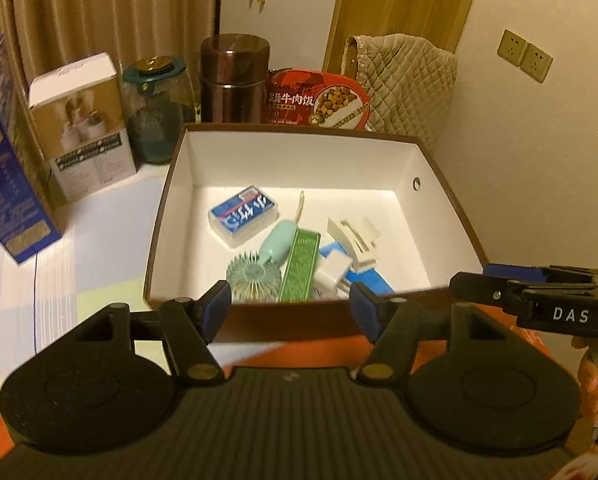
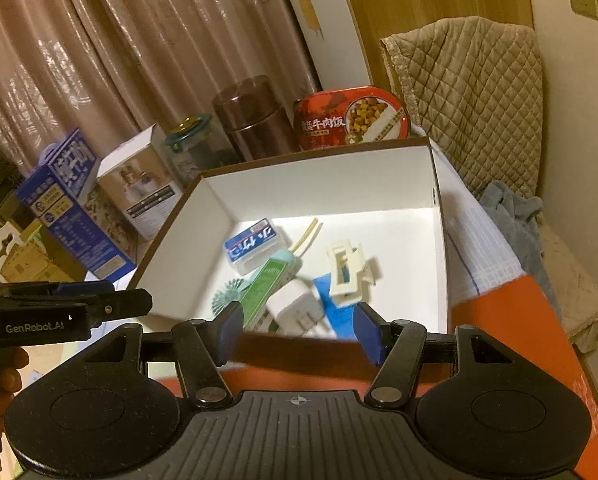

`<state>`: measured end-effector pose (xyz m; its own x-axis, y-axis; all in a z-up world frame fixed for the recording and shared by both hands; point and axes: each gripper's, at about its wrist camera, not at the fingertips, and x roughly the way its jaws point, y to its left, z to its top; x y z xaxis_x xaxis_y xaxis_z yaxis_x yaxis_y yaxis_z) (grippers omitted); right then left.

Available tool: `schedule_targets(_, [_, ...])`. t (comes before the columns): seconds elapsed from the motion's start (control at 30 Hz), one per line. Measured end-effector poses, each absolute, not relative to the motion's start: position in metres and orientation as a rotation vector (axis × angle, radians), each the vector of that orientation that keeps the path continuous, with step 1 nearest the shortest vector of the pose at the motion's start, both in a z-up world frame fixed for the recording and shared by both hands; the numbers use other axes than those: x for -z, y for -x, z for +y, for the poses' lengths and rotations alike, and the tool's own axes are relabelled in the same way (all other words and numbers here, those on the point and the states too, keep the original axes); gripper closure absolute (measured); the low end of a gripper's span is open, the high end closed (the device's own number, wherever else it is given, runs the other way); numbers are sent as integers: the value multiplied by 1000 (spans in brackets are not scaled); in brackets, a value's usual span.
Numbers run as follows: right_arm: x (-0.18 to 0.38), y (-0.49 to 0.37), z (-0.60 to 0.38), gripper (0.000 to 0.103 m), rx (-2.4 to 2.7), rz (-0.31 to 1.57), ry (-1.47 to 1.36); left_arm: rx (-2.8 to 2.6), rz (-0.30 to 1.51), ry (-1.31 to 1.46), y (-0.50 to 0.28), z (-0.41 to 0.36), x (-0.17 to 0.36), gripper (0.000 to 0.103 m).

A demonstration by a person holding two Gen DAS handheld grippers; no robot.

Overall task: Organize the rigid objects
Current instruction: 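Move both tools back over the remaining items on the mat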

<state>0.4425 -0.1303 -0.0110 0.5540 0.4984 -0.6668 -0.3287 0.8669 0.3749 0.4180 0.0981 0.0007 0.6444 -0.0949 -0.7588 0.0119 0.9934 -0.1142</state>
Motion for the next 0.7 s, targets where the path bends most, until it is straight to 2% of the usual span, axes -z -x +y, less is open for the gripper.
schedule_targets(0.7, [23,-344,-130,45,-499,914,-179,37,918,119,-309,96,19,41])
